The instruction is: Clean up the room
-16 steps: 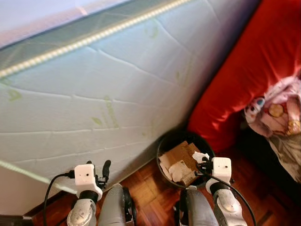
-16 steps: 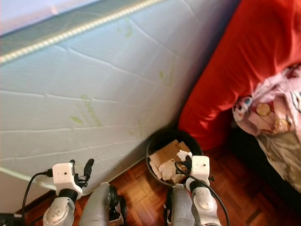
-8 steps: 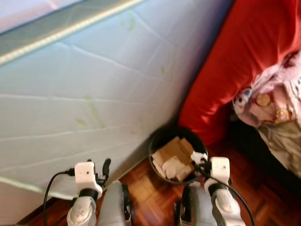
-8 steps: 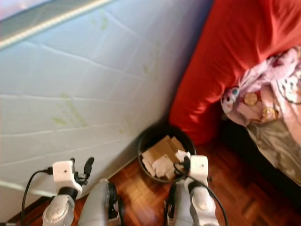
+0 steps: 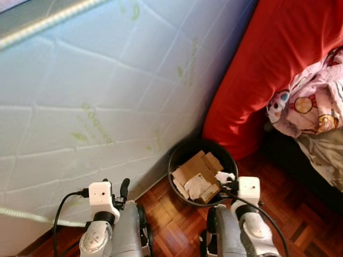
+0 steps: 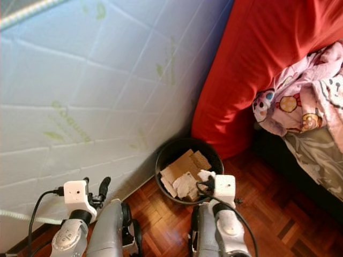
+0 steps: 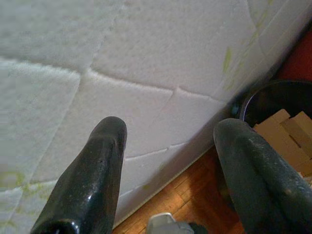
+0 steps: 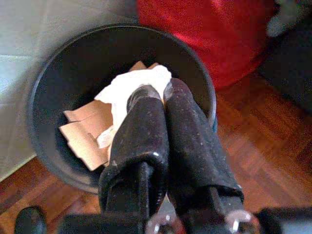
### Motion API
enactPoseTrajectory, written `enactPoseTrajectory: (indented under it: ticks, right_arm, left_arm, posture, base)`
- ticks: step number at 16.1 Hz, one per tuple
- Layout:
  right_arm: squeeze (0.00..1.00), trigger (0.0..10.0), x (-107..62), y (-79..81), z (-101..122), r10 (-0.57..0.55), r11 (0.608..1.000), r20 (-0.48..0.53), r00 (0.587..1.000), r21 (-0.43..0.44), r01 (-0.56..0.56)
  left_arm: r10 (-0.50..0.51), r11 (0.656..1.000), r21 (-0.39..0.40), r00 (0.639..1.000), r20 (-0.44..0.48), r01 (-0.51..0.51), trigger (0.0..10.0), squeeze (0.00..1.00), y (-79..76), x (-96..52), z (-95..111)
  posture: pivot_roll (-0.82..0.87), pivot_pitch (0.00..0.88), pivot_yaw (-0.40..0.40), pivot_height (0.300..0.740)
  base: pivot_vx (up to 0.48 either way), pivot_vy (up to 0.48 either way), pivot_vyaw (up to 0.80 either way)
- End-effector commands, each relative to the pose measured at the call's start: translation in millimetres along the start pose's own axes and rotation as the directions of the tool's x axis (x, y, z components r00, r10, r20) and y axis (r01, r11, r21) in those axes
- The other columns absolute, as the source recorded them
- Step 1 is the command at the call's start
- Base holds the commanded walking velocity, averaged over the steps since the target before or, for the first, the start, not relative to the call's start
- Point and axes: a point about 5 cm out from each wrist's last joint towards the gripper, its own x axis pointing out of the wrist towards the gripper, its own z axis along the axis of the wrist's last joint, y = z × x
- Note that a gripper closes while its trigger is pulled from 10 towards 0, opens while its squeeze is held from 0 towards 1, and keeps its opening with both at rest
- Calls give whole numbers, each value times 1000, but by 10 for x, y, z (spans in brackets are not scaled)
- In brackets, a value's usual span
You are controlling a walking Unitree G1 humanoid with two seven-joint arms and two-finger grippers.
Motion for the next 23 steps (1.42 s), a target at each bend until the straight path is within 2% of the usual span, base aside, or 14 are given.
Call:
enactPoseTrajectory:
  ticks: [1,6,10,12,14,15,17,23]
  right_arm:
    - [0,10000,-37,2,-82,1,1000,-37,999,1,-1]
    - [0,10000,-22,38,-93,19,1000,-57,998,2,-19]
    - [0,10000,88,59,-25,32,999,-108,994,27,-29]
    - [0,10000,195,96,99,36,999,-116,993,33,-32]
    - [0,10000,326,117,295,25,996,-101,995,83,-17]
    - [0,10000,341,120,321,25,996,-97,995,87,-17]
    - [0,10000,438,202,508,55,995,-62,997,90,-49]
    - [0,10000,557,346,765,94,992,-33,995,83,-91]
  left_arm:
    - [7,1000,-4,999,-38,-7,10000,0,18,-60,-71]
    - [-3,1000,-3,999,-35,3,10000,0,-11,-45,-49]
    - [-10,1000,-2,1000,-27,10,10000,0,-29,-42,-14]
    - [-11,1000,-3,1000,-11,11,10000,0,-46,-85,40]
    - [-15,1000,-13,1000,18,15,10000,0,-85,-103,145]
    - [-16,1000,-13,1000,22,16,10000,0,-90,-121,161]
    - [-15,1000,-12,999,42,16,10000,0,-101,-205,250]
    - [-19,1000,26,998,52,18,10000,0,-70,-383,452]
  posture:
    - [26,300,31,597]
    - [30,314,41,597]
    - [53,342,46,597]
    - [95,382,52,597]
    - [123,413,50,597]
    - [126,418,50,597]
    - [169,468,49,597]
    - [236,543,56,597]
  base:
    - [0,0,0]
    - [0,0,0]
    - [0,0,0]
    - [0,0,0]
    - [0,0,0]
    - [0,0,0]
    - [0,0,0]
    - [0,0,0]
